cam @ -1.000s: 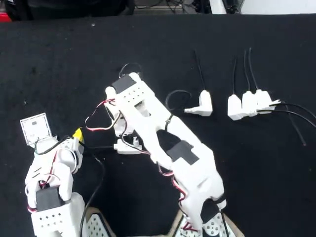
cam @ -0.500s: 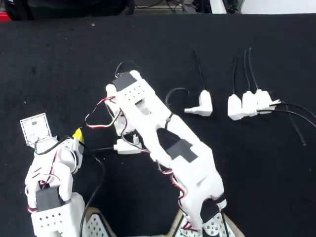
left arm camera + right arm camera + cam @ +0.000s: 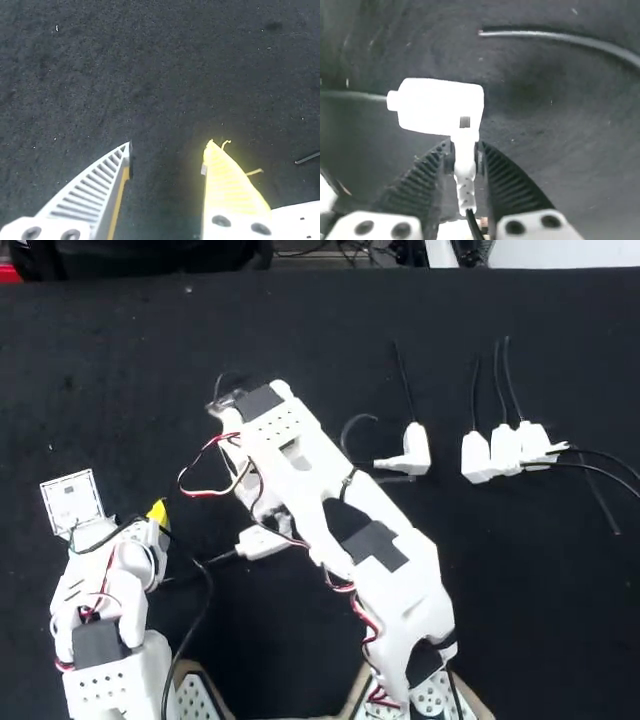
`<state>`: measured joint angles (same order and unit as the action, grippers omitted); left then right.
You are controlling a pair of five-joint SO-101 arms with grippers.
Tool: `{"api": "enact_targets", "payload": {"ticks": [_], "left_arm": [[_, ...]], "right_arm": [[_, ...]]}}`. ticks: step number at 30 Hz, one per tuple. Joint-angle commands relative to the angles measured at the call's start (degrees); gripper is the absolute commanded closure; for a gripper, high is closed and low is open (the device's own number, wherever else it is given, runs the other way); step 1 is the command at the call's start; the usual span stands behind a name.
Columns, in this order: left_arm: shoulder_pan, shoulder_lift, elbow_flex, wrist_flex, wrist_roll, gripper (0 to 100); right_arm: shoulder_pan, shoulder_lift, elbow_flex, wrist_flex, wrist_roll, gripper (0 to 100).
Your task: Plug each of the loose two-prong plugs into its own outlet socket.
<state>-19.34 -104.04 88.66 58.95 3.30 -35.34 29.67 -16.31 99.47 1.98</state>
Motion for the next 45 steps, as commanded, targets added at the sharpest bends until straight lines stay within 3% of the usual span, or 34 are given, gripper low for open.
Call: {"api": "enact_targets", "payload": {"ticks": [1, 4, 10, 17, 24, 34, 45], "left_arm": [[-0.48, -0.35, -0.66, -0.88, 0.18, 76], [-0.48, -0.35, -0.66, -0.88, 0.18, 76], [-0.48, -0.35, -0.66, -0.88, 0.09, 76], [-0.48, -0.35, -0.66, -0.88, 0.09, 76], [-0.57, -0.35, -0.66, -0.88, 0.09, 76], [-0.57, -0.35, -0.66, -0.88, 0.09, 76], [-0.57, -0.35, -0.66, -0.88, 0.0, 76]], "right_arm": [[1.67, -4.53, -0.4, 1.76, 16.35, 98.8], [1.41, -4.26, -1.01, 1.58, 22.86, 98.8], [0.26, -4.18, -2.07, 1.67, 15.74, 98.8], [0.88, -5.23, -1.54, 1.85, 14.33, 98.8], [1.05, -9.89, 3.56, 1.85, 4.92, 98.8], [1.05, -11.3, 5.67, 1.85, 4.13, 98.7], [1.05, -2.33, -1.8, 1.85, 4.22, 98.7]]}}
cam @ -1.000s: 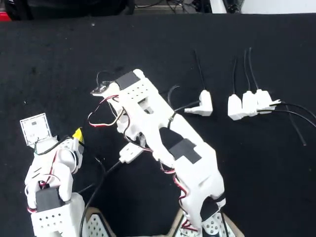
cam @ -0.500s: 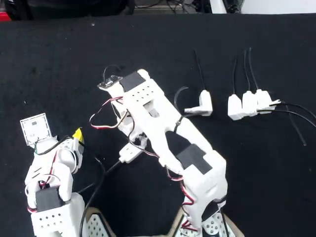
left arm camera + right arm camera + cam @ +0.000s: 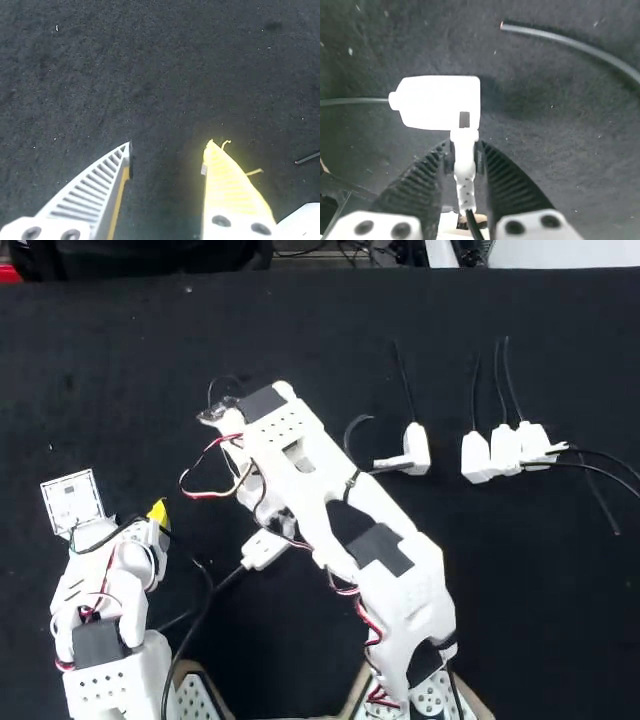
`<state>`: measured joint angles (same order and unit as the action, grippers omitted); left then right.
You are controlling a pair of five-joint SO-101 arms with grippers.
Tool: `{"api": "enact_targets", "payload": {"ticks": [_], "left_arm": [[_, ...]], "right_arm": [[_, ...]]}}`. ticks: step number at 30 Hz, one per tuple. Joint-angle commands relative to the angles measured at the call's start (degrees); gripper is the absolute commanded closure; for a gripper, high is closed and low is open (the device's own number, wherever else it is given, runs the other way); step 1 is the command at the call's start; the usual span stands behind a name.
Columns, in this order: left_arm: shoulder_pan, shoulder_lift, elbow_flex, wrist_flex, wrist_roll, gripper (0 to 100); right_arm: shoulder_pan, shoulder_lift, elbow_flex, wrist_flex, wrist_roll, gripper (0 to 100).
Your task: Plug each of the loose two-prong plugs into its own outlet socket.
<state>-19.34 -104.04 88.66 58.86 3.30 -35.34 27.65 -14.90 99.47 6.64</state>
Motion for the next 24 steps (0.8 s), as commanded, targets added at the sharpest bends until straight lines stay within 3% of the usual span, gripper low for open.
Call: {"api": "enact_targets", "payload": {"ticks": [1, 9, 16, 24], "left_arm": [[-0.57, -0.35, -0.66, -0.79, 0.0, 76], [-0.57, -0.35, -0.75, -0.79, 0.0, 76], [-0.57, -0.35, -0.75, -0.79, 0.0, 76], [-0.57, -0.35, -0.75, -0.79, 0.0, 76]], "right_arm": [[1.05, -0.13, -3.21, 1.85, -0.44, 98.7], [1.14, 0.48, -1.71, 1.85, 1.93, 98.7], [0.44, -7.52, 3.38, 1.85, 1.93, 98.7], [0.44, -1.01, 0.31, 1.85, 2.02, 98.7]]}}
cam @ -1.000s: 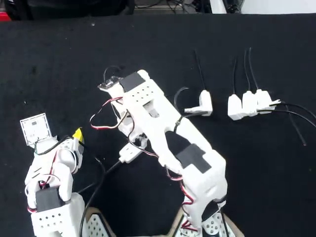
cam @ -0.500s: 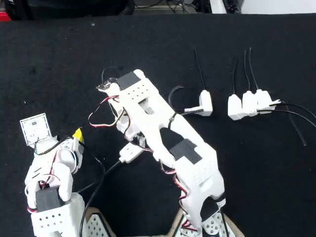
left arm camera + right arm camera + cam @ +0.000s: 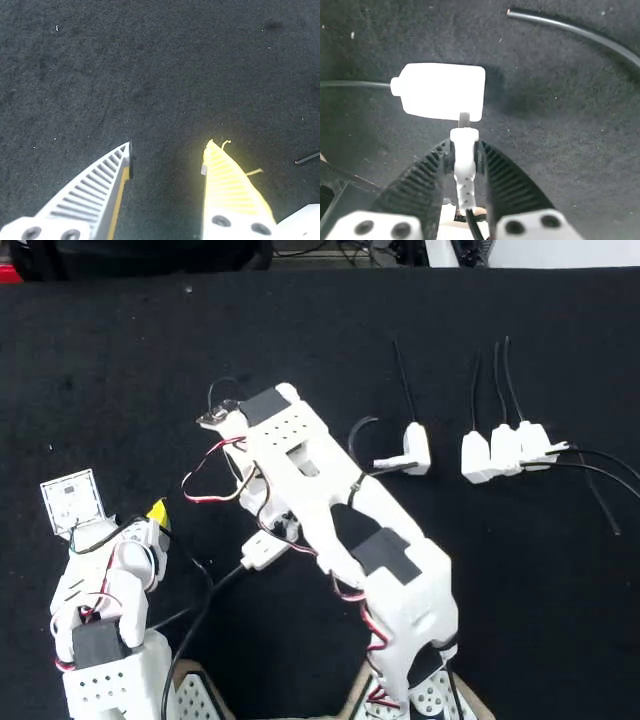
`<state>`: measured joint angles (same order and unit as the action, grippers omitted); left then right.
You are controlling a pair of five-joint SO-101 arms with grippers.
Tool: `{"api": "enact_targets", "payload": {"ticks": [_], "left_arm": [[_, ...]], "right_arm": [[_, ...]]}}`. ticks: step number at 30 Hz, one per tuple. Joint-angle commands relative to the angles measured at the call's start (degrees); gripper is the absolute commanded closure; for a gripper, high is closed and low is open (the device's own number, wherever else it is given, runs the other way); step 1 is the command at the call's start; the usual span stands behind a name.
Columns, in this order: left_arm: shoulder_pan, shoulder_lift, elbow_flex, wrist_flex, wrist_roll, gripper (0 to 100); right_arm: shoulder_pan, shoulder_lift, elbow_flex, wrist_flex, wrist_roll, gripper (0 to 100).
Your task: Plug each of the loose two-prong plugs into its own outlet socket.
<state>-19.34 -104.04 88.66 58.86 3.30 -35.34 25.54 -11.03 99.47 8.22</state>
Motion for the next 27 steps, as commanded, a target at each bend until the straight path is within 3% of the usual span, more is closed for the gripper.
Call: {"api": "enact_targets", "payload": {"ticks": [1, 9, 18, 27], "left_arm": [[-0.57, -0.35, -0.75, -0.79, 0.0, 76], [-0.57, -0.35, -0.75, -0.79, 0.0, 76], [-0.57, -0.35, -0.75, -0.79, 0.0, 76], [-0.57, -0.35, -0.75, -0.79, 0.0, 76]], "right_arm": [[0.44, 2.24, -4.88, 1.85, 0.44, 98.7], [0.35, 6.46, -8.31, 1.85, 0.44, 98.7], [0.18, -2.95, -2.95, 1.85, 0.44, 98.7], [0.09, -2.59, -3.47, 1.85, 1.76, 98.7]]}}
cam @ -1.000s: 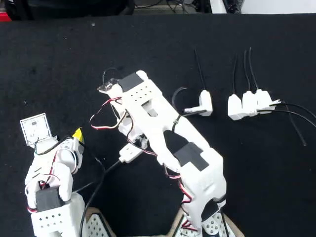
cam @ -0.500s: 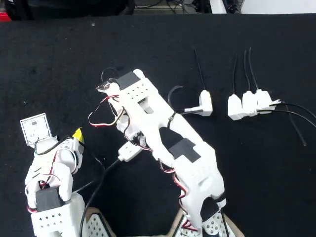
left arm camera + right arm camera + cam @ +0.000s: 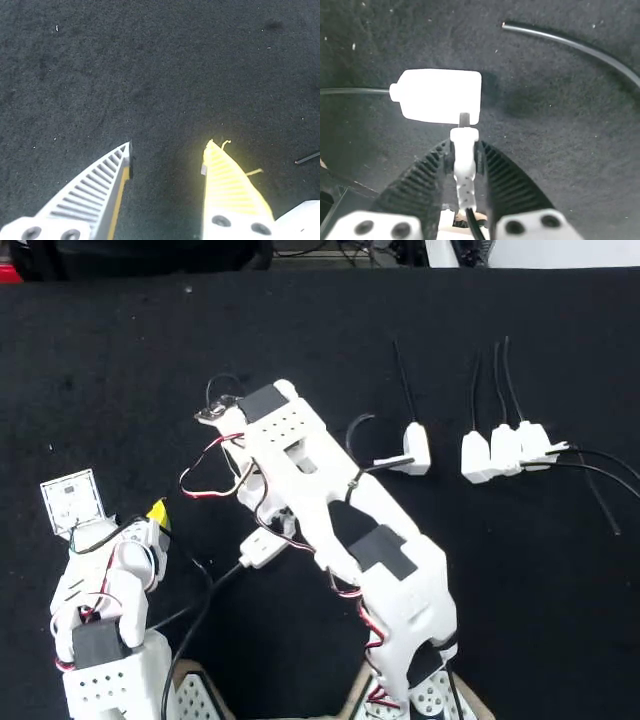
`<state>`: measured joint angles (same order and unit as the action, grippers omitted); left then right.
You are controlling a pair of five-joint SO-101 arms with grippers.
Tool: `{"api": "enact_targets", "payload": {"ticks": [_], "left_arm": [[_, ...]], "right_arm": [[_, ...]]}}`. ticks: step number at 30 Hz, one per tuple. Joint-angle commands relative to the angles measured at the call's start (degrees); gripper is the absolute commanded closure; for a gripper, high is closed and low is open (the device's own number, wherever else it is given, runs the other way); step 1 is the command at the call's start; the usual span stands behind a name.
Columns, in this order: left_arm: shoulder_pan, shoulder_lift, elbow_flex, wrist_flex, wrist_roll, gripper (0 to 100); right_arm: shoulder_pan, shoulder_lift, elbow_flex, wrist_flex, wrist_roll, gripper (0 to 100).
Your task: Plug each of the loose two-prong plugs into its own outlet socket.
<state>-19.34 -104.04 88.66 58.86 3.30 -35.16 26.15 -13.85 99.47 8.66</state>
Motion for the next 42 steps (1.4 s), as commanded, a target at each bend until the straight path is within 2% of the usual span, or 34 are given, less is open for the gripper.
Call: {"api": "enact_targets", "payload": {"ticks": [1, 10, 24, 36, 42], "left_arm": [[-0.57, -0.35, -0.75, -0.79, 0.0, 76], [-0.57, -0.35, -0.75, -0.79, 0.0, 76], [-0.57, -0.35, -1.1, -0.79, 0.0, 76], [-0.57, -0.35, -1.1, -0.79, 0.0, 76], [-0.57, -0.35, -1.1, -0.79, 0.0, 76]], "right_arm": [[-0.09, -2.68, -0.66, 1.85, 1.23, 98.7], [0.0, 1.89, -6.2, 1.76, 1.23, 98.7], [-0.09, 6.55, -6.46, 1.85, 1.14, 98.7], [0.0, -4.7, -0.66, 1.85, 1.41, 98.7], [-0.26, -5.32, -5.58, 1.49, 1.23, 98.7]]}}
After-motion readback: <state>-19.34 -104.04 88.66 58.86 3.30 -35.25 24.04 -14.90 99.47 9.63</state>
